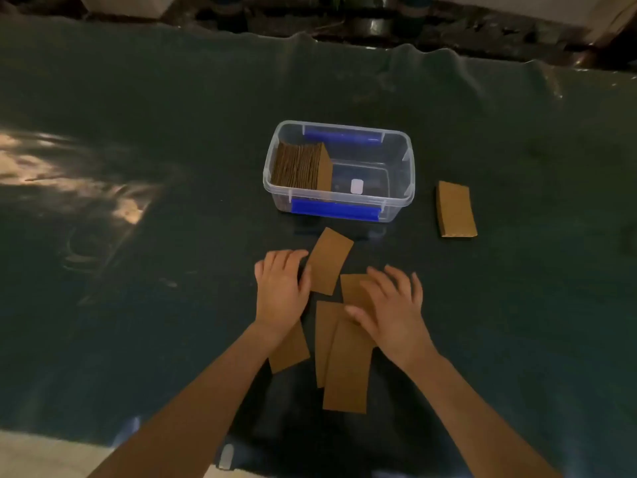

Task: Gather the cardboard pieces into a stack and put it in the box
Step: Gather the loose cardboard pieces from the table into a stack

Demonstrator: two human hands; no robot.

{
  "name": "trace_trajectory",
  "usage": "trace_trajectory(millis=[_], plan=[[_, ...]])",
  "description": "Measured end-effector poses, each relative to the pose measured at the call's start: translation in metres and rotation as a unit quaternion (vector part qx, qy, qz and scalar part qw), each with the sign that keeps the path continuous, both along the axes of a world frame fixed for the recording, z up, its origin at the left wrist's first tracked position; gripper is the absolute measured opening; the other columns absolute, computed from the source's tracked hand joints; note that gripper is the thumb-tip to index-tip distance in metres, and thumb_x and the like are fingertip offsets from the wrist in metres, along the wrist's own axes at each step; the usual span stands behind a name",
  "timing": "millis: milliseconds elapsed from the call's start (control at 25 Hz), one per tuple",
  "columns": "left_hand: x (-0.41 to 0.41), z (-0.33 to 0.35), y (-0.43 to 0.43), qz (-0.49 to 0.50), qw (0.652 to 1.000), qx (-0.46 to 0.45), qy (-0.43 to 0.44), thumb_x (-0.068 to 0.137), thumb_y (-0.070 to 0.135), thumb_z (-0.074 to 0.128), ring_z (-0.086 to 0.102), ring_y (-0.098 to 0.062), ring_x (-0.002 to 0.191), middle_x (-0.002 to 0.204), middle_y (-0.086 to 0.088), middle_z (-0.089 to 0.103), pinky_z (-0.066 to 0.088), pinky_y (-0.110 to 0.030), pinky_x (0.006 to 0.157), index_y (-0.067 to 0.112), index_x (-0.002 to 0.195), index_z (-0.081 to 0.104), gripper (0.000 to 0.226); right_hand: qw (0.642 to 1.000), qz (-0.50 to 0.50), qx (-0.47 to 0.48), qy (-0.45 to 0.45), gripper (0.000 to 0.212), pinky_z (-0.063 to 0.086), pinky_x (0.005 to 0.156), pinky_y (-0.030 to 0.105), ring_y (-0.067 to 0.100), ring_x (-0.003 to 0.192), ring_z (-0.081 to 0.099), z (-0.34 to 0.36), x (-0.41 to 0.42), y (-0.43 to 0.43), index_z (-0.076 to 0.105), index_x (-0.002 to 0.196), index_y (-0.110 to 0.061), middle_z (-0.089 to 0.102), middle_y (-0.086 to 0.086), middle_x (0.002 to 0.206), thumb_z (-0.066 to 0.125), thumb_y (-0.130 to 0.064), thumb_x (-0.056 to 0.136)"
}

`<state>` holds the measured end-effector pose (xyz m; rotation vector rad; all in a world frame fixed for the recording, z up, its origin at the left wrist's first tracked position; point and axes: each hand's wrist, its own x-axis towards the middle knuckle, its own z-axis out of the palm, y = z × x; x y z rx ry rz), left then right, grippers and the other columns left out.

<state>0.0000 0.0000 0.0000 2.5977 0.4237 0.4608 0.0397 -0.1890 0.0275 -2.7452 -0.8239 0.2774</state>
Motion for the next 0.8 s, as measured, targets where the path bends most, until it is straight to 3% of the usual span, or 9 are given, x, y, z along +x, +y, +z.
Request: trace_trajectory(millis=[200,440,560,640,720,800], plan=[[0.012,-0.004,-0.006,0.055,0.988,0.001,0.147,0.082,0.052,0.054,0.053,-0.026,0.103,0.109,-0.009,0.060,0.036,-0.040,0.088,0.015,0.121,0.049,0.055,0.985,0.156,-0.070,0.034,0.081,0.012,0.107,0.046,0.024,0.125,0.028,-0.002,0.000,-0.002,0.031,0.140,-0.029,0.038,-0.007,0.142,0.058,-0.061,0.071],[0.028,0.002,-0.003,0.091,0.972,-0.097,0.195,0.076,0.037,0.070,0.054,-0.028,0.105,0.107,-0.012,0.061,0.038,-0.043,0.090,0.012,0.115,0.049,0.051,0.976,0.192,-0.065,0.076,0.085,0.021,0.100,0.039,0.020,0.121,0.027,-0.003,0.009,0.009,0.024,0.142,-0.026,0.037,-0.002,0.133,0.067,-0.047,0.073],[0.031,0.007,-0.002,0.096,0.964,-0.117,0.220,0.075,0.035,0.070,0.055,-0.028,0.101,0.104,-0.011,0.059,0.041,-0.043,0.088,0.011,0.106,0.053,0.043,0.977,0.170,-0.051,0.117,0.071,0.024,0.097,0.035,0.017,0.116,0.029,-0.002,0.014,0.014,0.038,0.132,-0.022,0.040,-0.002,0.121,0.069,-0.043,0.072],[0.031,0.010,-0.003,0.094,0.962,-0.146,0.212,0.076,0.031,0.071,0.054,-0.026,0.095,0.096,-0.008,0.055,0.045,-0.042,0.084,0.012,0.099,0.052,0.036,0.978,0.160,-0.018,0.132,0.048,0.025,0.089,0.031,0.013,0.104,0.031,0.001,0.014,0.015,0.048,0.111,-0.024,0.041,-0.007,0.106,0.069,-0.042,0.072],[0.029,0.011,-0.004,0.081,0.958,-0.199,0.190,0.077,0.024,0.069,0.056,-0.024,0.083,0.081,-0.001,0.051,0.047,-0.037,0.073,0.014,0.091,0.046,0.029,0.977,0.142,0.021,0.159,0.029,0.025,0.083,0.029,0.008,0.092,0.031,0.005,0.018,0.009,0.047,0.091,-0.029,0.038,-0.014,0.089,0.067,-0.042,0.074],[0.023,0.009,-0.004,0.072,0.950,-0.252,0.171,0.079,0.020,0.067,0.056,-0.015,0.069,0.070,0.006,0.049,0.043,-0.026,0.058,0.018,0.087,0.042,0.026,0.975,0.120,0.040,0.181,0.024,0.025,0.083,0.029,0.006,0.088,0.033,0.011,0.032,0.001,0.045,0.084,-0.034,0.036,-0.020,0.083,0.065,-0.042,0.075]])
